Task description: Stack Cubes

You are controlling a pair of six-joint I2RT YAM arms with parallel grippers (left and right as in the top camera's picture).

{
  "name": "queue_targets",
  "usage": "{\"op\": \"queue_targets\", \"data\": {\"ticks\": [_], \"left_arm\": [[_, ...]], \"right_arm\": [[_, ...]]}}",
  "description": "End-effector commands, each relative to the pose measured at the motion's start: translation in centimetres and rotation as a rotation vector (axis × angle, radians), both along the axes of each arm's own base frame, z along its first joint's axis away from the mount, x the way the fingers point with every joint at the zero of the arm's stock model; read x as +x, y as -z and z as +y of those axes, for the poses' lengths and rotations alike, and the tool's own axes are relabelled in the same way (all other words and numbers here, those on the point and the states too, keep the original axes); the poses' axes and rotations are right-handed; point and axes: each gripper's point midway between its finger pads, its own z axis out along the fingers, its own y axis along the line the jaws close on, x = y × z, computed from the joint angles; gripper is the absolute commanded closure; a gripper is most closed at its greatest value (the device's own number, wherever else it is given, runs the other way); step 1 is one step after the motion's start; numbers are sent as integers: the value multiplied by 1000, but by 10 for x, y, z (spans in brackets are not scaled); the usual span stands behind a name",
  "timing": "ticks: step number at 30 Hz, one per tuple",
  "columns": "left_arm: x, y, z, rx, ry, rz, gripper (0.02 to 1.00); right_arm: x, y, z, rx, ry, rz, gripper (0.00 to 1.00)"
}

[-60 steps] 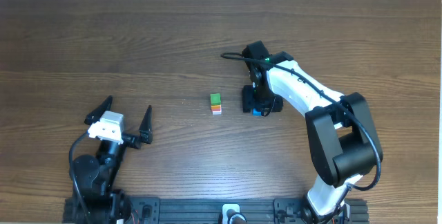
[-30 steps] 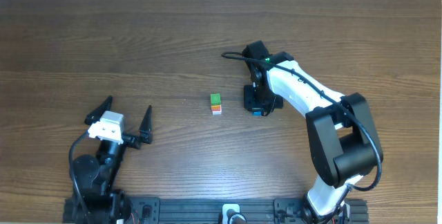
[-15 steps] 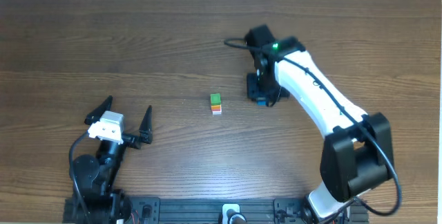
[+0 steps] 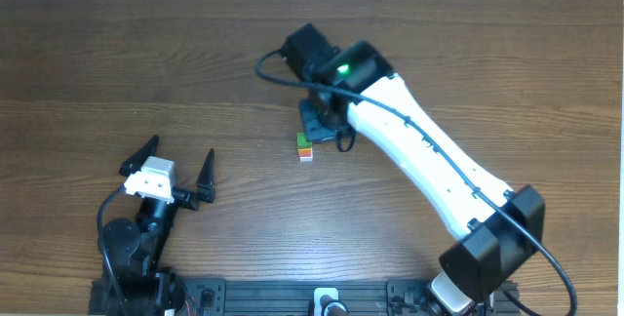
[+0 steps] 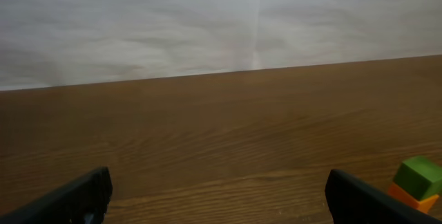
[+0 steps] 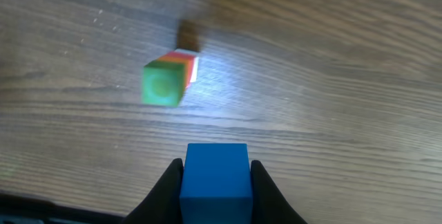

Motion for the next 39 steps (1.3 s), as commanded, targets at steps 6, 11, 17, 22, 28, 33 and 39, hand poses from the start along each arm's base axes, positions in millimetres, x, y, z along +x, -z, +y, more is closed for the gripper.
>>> {"op": "queue_targets", "data": {"ticks": [6,11,17,22,28,33,39], "left_arm": [[1,1,3,17,-13,-9,20],[1,1,3,17,-13,-9,20],[1,1,3,17,-13,-9,20],[1,1,3,17,-13,-9,18],[1,1,3,17,-13,-9,20],[1,1,3,17,-13,-9,18],[1,1,3,17,-13,-9,18]], "right_arm": [[-10,21,25,-24,25,40,991],[-11,31,33,-25,30,60,989],[-6,47,39,-20,40,89,991],[0,55,44,-19,42,97,989],[9,49,53,-5,30,81,989],[8,45,52,-10,26,85,991],[10,44,48,-21,32,75,991]]}}
